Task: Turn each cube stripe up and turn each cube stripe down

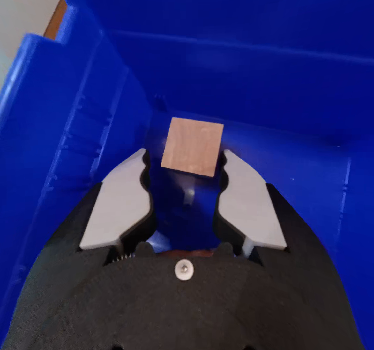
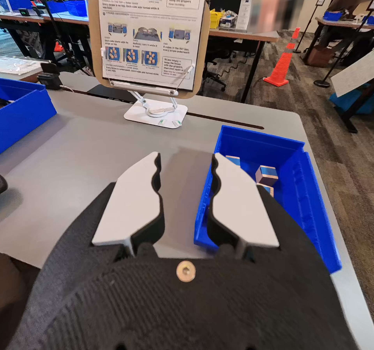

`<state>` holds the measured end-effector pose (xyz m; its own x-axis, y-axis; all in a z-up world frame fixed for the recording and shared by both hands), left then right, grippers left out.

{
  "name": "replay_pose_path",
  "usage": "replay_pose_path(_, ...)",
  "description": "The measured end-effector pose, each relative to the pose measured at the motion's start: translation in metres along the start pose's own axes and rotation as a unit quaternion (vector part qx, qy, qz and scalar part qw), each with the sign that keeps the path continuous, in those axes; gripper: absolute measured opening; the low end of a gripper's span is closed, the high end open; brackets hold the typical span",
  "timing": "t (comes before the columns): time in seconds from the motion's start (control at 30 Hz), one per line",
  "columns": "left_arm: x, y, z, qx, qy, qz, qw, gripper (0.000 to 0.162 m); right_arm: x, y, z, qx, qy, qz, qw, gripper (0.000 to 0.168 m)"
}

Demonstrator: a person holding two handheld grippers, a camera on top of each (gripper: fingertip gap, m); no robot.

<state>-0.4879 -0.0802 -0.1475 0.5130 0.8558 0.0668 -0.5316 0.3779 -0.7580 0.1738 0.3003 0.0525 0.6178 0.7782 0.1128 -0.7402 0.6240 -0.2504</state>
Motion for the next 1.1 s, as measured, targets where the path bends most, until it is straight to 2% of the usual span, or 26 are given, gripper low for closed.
replay_pose_path(0.03,0.001,0.001,0.0,-0.005,-0.001,-0.009,1.0,0.052,-0.001,-0.004,0.003,0.007,0.001,0.001,1.0,0.048)
replay_pose_path(0.1,0.007,-0.007,0.008,0.023,-0.007,-0.054,0.998,0.05,-0.006,-0.011,0.009,0.02,0.001,0.005,1.0,0.048)
replay_pose_path(0.2,0.02,-0.046,0.032,0.117,-0.029,-0.132,0.984,0.048,-0.016,-0.015,0.014,0.031,-0.011,0.013,0.999,0.048)
replay_pose_path(0.27,0.034,-0.087,0.049,0.21,-0.046,-0.217,0.952,0.048,-0.025,-0.014,0.015,0.034,-0.026,0.017,0.999,0.047)
replay_pose_path(0.3,0.043,-0.11,0.057,0.255,-0.055,-0.274,0.926,0.047,-0.029,-0.013,0.015,0.036,-0.035,0.018,0.999,0.047)
replay_pose_path(0.33,0.054,-0.134,0.064,0.296,-0.062,-0.341,0.89,0.046,-0.033,-0.012,0.016,0.039,-0.045,0.017,0.998,0.046)
replay_pose_path(0.4,0.082,-0.182,0.073,0.344,-0.074,-0.487,0.8,0.046,-0.042,-0.01,0.018,0.058,-0.068,0.013,0.996,0.043)
replay_pose_path(0.5,0.133,-0.242,0.074,0.336,-0.075,-0.69,0.637,0.046,-0.057,-0.003,0.019,0.092,-0.085,0.015,0.992,0.04)
replay_pose_path(0.6,0.189,-0.279,0.058,0.274,-0.09,-0.822,0.492,0.046,-0.077,0.003,0.021,0.123,-0.072,0.051,0.988,0.047)
replay_pose_path(0.67,0.232,-0.293,0.04,0.205,-0.111,-0.886,0.402,0.046,-0.091,0.005,0.023,0.155,-0.065,0.073,0.983,0.057)
replay_pose_path(0.73,0.275,-0.298,0.016,0.122,-0.122,-0.928,0.329,0.046,-0.103,0.006,0.023,0.187,-0.073,0.081,0.976,0.062)
replay_pose_path(0.77,0.294,-0.299,0.003,0.092,-0.129,-0.938,0.31,0.047,-0.108,0.006,0.023,0.205,-0.079,0.082,0.972,0.064)
replay_pose_path(0.8,0.312,-0.298,-0.01,0.069,-0.135,-0.94,0.306,0.047,-0.114,0.005,0.023,0.223,-0.085,0.086,0.967,0.066)
replay_pose_path(0.9,0.35,-0.29,-0.044,0.027,-0.153,-0.934,0.322,0.047,-0.134,-0.005,0.024,0.289,-0.102,0.14,0.941,0.073)
replay_pose_path(0.97,0.364,-0.284,-0.061,0.001,-0.179,-0.933,0.314,0.047,-0.149,-0.018,0.023,0.348,-0.115,0.193,0.91,0.079)
replay_pose_path(1.03,0.374,-0.279,-0.075,-0.018,-0.201,-0.928,0.314,0.047,-0.158,-0.028,0.02,0.406,-0.129,0.188,0.885,0.065)
replay_pose_path(1.1,0.383,-0.276,-0.087,-0.041,-0.217,-0.916,0.334,0.047,-0.163,-0.031,0.017,0.449,-0.15,0.153,0.868,0.053)
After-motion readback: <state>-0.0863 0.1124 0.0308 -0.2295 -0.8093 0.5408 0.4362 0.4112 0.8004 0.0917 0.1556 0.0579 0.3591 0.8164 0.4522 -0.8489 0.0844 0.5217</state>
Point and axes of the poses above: each gripper's, where its closed fingertips meet, y out along the fingers, z out of its top, x = y × z across the jaws, the point moved 9 cm from there along -y, back along the fingers, and after that the axes turned 15 degrees about -z, right-handed, at the moved point
